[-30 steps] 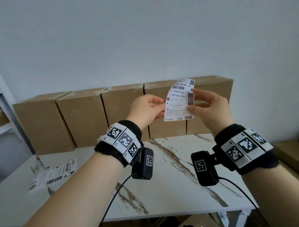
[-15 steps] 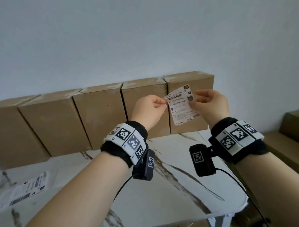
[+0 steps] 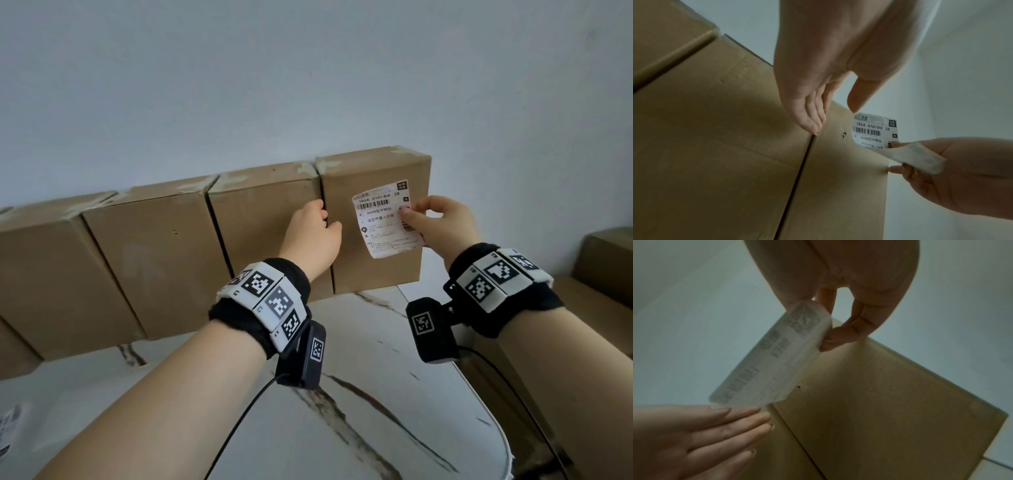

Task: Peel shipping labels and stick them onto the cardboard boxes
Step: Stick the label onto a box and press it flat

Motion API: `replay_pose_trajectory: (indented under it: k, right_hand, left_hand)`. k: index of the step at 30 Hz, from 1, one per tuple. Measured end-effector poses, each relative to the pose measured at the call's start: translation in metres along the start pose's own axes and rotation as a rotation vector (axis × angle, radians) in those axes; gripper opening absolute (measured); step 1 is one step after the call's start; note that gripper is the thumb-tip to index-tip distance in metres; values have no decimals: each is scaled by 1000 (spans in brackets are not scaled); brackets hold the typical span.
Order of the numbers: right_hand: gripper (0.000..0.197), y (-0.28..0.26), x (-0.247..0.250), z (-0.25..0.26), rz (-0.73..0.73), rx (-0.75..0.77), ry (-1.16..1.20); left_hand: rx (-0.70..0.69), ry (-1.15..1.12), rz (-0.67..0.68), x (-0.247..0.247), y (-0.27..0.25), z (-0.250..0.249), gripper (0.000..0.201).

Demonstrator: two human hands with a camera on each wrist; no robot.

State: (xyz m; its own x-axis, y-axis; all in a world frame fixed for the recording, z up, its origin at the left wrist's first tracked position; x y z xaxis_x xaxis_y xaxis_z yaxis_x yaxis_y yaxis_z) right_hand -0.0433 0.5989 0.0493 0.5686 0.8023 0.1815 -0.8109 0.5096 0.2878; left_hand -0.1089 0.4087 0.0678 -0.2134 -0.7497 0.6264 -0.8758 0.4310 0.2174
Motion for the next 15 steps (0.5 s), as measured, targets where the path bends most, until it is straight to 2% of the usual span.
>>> replay_pose_trajectory:
  k: [4, 7, 10, 15]
  right_hand:
    - [19, 5, -5, -5, 32, -27, 42]
    - [17, 7, -4, -9, 20, -44, 86]
    - [16, 8, -6, -13, 66, -61, 117]
    - [18, 3, 1, -16, 47, -62, 152]
  left_hand:
    - [61, -13, 42, -12, 10, 9, 52]
    - [95, -10, 70, -18, 14, 14, 34]
    - [133, -6, 93, -23, 16, 18, 54]
    - [126, -58, 100, -26, 16, 16, 57]
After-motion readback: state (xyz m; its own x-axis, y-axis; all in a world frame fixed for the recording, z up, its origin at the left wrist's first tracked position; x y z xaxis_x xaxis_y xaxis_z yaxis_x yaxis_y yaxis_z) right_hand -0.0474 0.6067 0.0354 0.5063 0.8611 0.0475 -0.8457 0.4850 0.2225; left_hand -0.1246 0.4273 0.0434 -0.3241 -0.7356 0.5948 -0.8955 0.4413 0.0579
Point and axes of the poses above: each hand's wrist, its own y-axis towards the middle knuckle, its own x-axis out of the back of the hand, z = x × y, the point moved 8 cm from there along y, towards the middle knuckle, and after that the axes turned 7 degrees about z, right-handed, at the moved point
